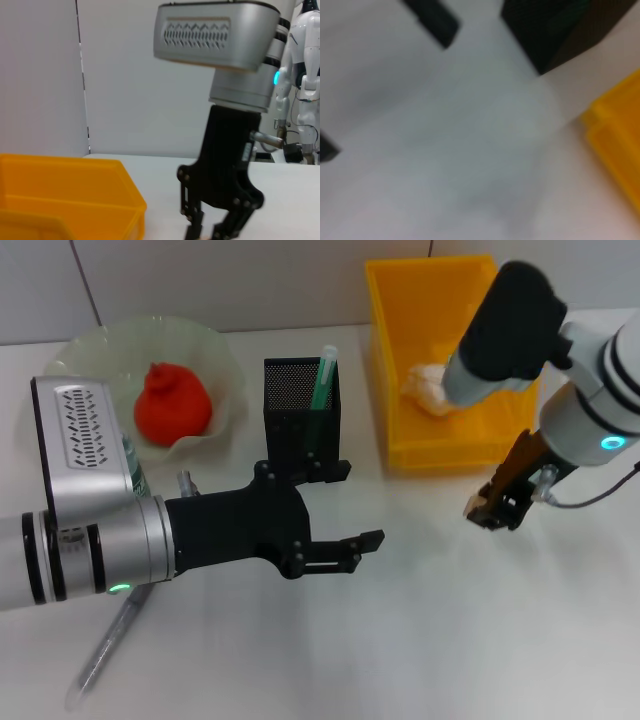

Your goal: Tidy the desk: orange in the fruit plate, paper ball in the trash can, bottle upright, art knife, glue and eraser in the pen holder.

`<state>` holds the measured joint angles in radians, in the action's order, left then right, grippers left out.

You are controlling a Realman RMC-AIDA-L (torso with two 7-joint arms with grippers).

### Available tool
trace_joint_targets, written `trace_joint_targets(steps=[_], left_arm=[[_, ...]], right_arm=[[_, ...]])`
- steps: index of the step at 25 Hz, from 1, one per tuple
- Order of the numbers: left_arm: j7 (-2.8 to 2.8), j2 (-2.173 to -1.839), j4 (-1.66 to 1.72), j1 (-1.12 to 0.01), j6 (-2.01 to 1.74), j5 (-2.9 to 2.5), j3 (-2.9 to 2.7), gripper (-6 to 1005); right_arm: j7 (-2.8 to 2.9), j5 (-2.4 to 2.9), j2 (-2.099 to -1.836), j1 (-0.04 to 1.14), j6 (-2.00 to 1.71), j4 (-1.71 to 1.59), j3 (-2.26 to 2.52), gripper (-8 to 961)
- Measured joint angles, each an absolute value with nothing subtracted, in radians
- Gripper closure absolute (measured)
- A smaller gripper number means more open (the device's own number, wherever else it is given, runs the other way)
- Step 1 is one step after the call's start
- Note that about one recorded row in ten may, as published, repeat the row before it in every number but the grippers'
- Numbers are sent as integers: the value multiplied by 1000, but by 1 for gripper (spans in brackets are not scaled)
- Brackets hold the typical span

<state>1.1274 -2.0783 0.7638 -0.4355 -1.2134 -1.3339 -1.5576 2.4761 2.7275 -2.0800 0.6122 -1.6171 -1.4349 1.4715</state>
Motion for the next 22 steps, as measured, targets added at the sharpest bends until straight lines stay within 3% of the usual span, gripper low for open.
trace_joint_targets(steps=[22], left_arm=[[1127, -2079, 764, -439, -1213, -1311, -1560, 154]], right_arm=[[2225, 2376, -2080, 440, -1446, -1592, 1152, 699]])
